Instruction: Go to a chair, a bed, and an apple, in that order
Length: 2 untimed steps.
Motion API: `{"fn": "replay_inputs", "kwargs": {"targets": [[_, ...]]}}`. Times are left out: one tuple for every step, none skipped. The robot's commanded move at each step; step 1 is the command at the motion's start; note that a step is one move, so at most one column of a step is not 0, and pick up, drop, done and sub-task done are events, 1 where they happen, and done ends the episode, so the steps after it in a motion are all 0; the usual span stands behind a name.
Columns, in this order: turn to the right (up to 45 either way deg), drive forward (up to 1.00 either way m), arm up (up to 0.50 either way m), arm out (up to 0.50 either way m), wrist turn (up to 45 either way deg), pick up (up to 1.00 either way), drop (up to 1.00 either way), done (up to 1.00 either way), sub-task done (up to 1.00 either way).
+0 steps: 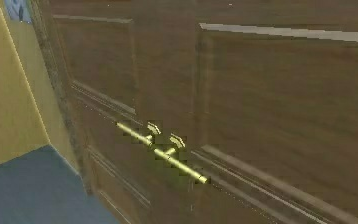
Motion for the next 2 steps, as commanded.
{"fn": "replay_inputs", "kwargs": {"targets": [[-39.0,0.0,0.0,0.0,0.0,0.0,0.0,0.0,0.0],[0.0,1.0,0.0,0.0,0.0,0.0,0.0,0.0,0.0]]}}
